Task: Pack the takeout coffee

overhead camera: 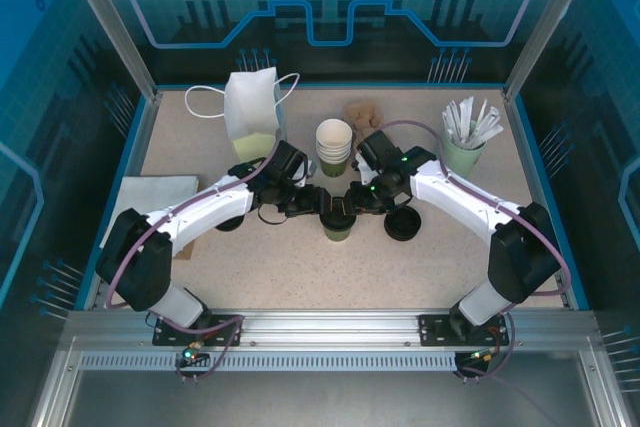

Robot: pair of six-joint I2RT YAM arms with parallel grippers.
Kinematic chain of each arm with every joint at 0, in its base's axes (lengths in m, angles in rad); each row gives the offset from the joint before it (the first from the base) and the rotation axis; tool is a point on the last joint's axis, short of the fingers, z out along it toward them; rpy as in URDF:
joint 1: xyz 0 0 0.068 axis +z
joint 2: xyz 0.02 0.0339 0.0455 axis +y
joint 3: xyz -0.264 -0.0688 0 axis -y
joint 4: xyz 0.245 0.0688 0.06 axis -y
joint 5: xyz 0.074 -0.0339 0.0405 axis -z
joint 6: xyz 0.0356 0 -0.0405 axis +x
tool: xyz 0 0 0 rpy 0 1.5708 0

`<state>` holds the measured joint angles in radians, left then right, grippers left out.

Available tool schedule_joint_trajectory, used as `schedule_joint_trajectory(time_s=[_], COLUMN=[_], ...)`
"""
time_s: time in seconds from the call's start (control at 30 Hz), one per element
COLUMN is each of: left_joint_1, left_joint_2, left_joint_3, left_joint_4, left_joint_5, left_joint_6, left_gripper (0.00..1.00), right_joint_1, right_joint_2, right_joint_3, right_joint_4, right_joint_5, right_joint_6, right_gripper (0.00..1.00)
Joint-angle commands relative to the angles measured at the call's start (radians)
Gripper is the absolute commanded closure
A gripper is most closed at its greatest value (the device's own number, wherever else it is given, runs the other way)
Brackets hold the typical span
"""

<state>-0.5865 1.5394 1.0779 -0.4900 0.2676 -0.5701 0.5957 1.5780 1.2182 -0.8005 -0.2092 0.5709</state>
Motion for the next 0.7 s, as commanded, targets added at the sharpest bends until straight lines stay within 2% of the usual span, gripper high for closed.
schedule_joint_trajectory(time_s=[0.0, 0.5, 0.67], left_joint_1=[-0.003, -0.029, -0.031], left_joint_2=[0.026, 0.004, 0.002], left_joint_3=[-0.042, -0.154, -0.122], left_joint_4=[-0.091, -0.092, -0.079], left_joint_5=[-0.031, -0.031, -0.022], left_joint_6=[0.024, -0.010, -0.007], left_gripper=[0.46, 0.50, 0.49], right_joint_1=[0.010, 0.010, 0.010], right_joint_2=[0.074, 0.101, 0.081], right_joint_3=[-0.064, -0.086, -0.070], right_joint_4=[-0.129, -0.182, -0.168], right_joint_5=[0.082, 0.075, 0.064], right_joint_6=[-0.029, -0.065, -0.067], right_gripper=[0.68, 0.69, 0.68])
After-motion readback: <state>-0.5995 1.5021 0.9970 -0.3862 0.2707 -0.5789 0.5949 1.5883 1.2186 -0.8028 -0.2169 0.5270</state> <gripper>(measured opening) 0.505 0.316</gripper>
